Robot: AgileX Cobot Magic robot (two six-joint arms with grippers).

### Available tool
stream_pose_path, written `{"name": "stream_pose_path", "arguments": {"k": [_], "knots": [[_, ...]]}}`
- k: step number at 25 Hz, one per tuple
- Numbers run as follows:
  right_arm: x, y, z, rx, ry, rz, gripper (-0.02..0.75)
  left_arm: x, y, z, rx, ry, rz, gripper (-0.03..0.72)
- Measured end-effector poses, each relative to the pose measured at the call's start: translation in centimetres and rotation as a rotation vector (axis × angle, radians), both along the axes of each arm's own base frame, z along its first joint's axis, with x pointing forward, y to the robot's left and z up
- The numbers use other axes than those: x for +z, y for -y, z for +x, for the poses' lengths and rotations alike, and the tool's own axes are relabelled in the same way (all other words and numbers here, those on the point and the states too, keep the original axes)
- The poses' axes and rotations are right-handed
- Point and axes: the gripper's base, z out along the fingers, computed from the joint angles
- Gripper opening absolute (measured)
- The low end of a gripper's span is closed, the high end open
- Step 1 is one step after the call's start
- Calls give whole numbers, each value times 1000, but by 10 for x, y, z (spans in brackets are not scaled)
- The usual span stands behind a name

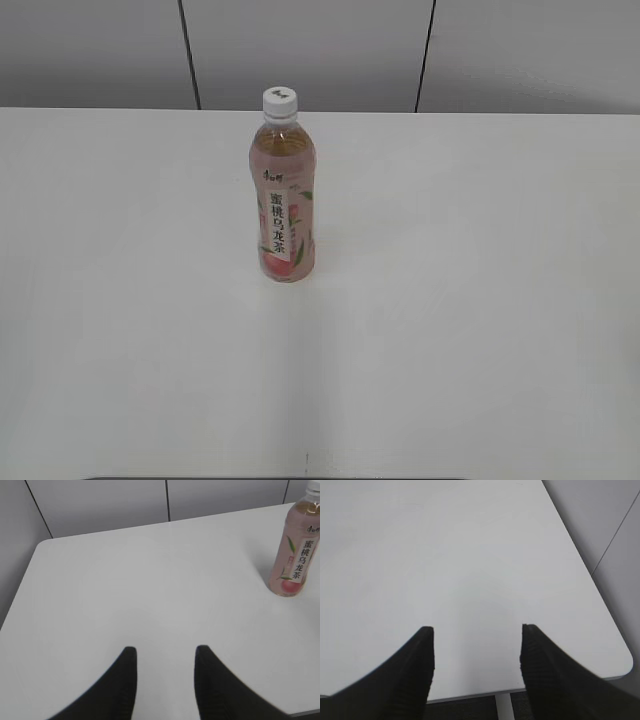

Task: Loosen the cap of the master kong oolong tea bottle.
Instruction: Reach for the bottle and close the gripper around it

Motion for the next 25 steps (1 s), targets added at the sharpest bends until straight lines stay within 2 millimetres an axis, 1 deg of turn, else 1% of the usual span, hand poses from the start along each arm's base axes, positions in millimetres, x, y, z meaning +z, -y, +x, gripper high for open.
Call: {"name": "stream_pose_path", "arguments": {"k": [25], "knots": [[0,0,0,0,0,0,420,0,0,0,0,0,0,241]]}}
